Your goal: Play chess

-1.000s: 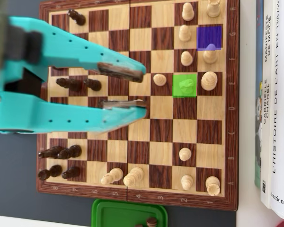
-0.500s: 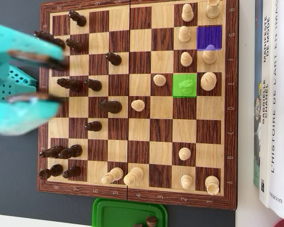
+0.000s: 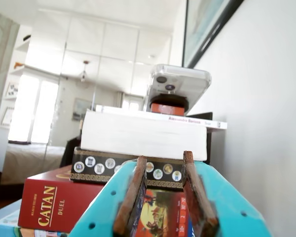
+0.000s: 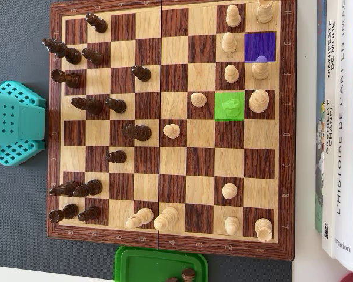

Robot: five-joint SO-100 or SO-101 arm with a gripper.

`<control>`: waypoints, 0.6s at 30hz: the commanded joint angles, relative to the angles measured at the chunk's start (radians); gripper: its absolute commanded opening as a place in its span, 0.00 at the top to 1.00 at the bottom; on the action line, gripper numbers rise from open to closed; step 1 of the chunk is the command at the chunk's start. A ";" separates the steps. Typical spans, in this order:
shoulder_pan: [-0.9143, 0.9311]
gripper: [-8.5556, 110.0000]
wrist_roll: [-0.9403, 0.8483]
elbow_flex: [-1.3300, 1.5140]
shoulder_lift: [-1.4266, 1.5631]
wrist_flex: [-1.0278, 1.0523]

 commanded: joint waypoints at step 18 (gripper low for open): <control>-0.028 0.83 -0.003 0.114 0.152 -0.560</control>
